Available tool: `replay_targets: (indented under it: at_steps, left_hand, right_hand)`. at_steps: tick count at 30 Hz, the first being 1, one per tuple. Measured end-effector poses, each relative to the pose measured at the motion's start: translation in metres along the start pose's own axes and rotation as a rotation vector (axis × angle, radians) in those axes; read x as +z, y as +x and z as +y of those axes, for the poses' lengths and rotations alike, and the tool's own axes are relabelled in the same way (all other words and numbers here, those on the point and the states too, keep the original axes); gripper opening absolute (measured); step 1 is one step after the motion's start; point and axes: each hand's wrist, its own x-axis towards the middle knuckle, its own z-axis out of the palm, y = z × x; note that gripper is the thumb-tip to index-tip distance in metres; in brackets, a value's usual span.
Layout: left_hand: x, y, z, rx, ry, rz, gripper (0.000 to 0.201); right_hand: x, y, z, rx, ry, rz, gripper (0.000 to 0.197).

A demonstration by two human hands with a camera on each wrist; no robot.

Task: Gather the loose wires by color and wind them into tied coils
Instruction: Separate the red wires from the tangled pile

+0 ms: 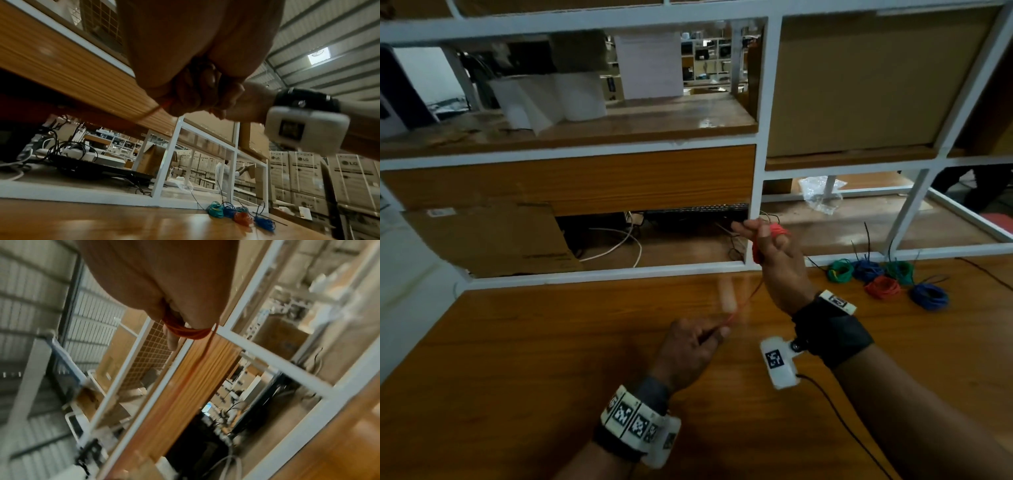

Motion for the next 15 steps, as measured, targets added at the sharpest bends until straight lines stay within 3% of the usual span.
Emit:
replay_targets:
  at_steps: [2, 4, 6, 8, 12, 15]
  left_hand:
    - [-0.008, -0.003, -0.003, -0.013, 0.058, -0.011, 0.019]
    - [-0.024, -0.001, -0.004, -0.013, 0.147, 0.017, 0.017]
    - [-0.046, 0.004, -0.004, -0.042, 0.219, 0.076, 0.014]
    - [-0.07, 0.011, -0.006, -0.066, 0.299, 0.11, 0.013]
    - [-0.104, 0.027, -0.002, -0.009, 0.261, 0.077, 0.01]
    - [-0.115, 0.046, 0.003, 0.0, 0.136, 0.017, 0.008]
  right_hand:
    - [-0.013, 0.003, 0.018, -0.125, -0.51, 0.005, 0.022]
    - [-0.024, 0.0, 0.022, -0.058, -0.795, -0.204, 0.019]
    - [-0.027, -0.014, 0.017, 0.208, -0.797, -0.481, 0.019]
    - [-0.024, -0.027, 0.01, 0.38, -0.801, -0.684, 0.021]
    - [-0.017, -0.044, 0.002, 0.561, -0.722, -0.991, 0.04]
    - [-0.01, -0.053, 0.002, 0.592, -0.326, -1.156, 0.041]
